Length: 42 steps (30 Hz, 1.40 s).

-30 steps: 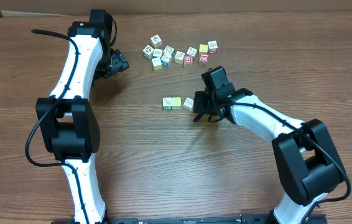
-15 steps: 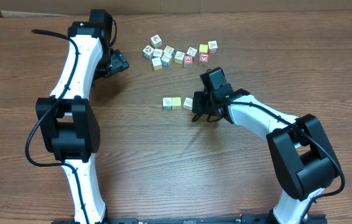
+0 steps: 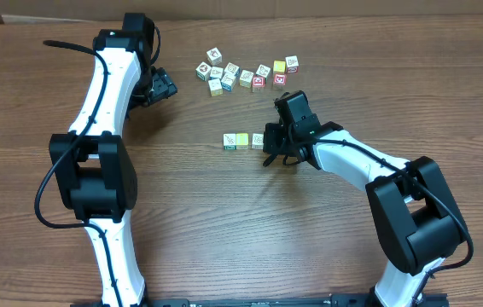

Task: Form a horizontal line
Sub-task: 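Press the pretzel block flush to the B block, then open the gripper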

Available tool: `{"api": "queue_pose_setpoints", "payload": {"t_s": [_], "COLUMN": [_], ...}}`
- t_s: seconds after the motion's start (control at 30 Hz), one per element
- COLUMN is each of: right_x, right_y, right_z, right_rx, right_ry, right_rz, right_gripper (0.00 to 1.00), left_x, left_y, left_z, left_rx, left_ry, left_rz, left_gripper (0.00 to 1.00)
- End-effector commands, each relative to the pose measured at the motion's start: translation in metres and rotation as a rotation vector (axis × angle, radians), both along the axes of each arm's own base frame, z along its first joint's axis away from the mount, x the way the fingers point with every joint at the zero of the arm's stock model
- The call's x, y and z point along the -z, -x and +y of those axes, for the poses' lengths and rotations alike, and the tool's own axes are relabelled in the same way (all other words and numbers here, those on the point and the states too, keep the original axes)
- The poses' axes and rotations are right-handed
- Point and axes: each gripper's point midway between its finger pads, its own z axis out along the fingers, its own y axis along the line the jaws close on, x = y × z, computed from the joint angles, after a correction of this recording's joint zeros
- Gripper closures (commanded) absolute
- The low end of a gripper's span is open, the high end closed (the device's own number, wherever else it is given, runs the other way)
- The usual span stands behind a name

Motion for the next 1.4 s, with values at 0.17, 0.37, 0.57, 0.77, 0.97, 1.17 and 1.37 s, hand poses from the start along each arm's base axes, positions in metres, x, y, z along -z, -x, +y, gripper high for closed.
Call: {"api": "queue_pose_setpoints", "payload": {"t_s": [0.17,0.37,0.57,0.77,0.97,1.17,1.37], "right_x": [0.0030,0.0036,0.0065,0.0061,0.0060,0.0056,0.0048], "right_y": [-0.0002,0.0008,0.0052,0.0045,0.0042,0.0062,0.0079], "right_z": [0.0021,0.0016,-0.0007,-0.0005,-0.0002,0.0034,0.0073], "right_rx": [-0.010,-0.009,-0.009,-0.009,-0.010,-0.033,-0.063], "right_ry": [0.002,0.004,0.014,0.013,0.012,-0.002,-0.011], "right_rz": [-0.011,-0.006,0.015,0.012,0.010,0.015,0.014], "right_gripper": [0.96,0.96,0.96,0.96,0.96,0.96,0.96], "left_x": [-0.0006,-0.0006,-0.0007,-0.0006,-0.0006,-0.0006,-0.0006], "left_y": [-0.0042,-0.0042,-0.0042,-0.0042,-0.0042,-0.0042,-0.0042], "left_z": [-0.0010,-0.0010,-0.0009,-0.0010,-0.0010,-0.0010,-0.0010], "left_rx": [0.011,0.011,0.011,0.011,0.011,0.011,0.011], "left_ry": [-0.005,-0.005,-0.005,-0.005,-0.005,-0.005,-0.005], "left_rz": [-0.008,-0.008,-0.008,-0.008,-0.008,-0.008,-0.008], "left_gripper": [0.00,0.00,0.00,0.01,0.00,0.00,0.00]}}
